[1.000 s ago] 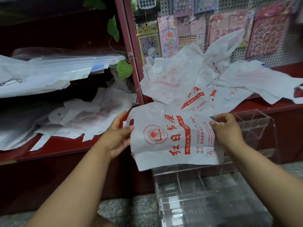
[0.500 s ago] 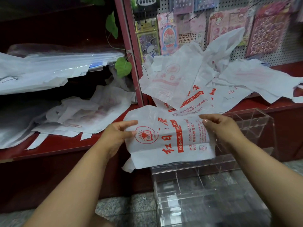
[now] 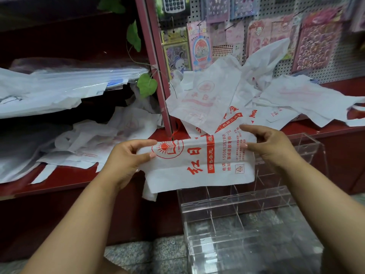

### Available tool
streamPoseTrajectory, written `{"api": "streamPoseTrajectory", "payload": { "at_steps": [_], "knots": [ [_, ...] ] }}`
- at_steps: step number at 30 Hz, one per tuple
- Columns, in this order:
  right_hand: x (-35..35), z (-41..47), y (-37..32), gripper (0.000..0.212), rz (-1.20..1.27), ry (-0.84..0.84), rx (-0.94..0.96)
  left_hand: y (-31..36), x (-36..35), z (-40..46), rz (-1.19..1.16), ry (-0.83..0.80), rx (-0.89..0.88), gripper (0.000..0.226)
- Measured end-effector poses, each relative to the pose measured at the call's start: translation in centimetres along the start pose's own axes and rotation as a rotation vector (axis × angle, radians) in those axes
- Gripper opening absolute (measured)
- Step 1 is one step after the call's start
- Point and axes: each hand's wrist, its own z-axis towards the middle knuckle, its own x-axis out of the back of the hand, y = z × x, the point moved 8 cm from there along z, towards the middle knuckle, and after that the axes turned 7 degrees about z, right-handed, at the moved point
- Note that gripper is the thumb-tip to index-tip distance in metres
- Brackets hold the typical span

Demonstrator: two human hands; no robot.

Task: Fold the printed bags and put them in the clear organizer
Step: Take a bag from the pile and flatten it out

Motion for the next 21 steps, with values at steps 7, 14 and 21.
{"api": "streamPoseTrajectory", "payload": {
  "at_steps": [7,14,21],
  "knots": [
    [-0.4,-0.1,-2.4,0.017,-0.667,-0.009,0.243,1.5,1.9,-0.8,0.253,0.163,-0.084,0.015],
    [-0.1,0.1,-2.8,0.02,-0.422,0.13,0.246,2.4,2.7,-0.4,0.271,0.287,-0.214,0.019],
    [-0.8,-0.8,-2.3,0.029,-0.399,0.267,0.27,2.8,1.0,-1.6,0.33,0.467,-0.239,0.023]
  ]
}}
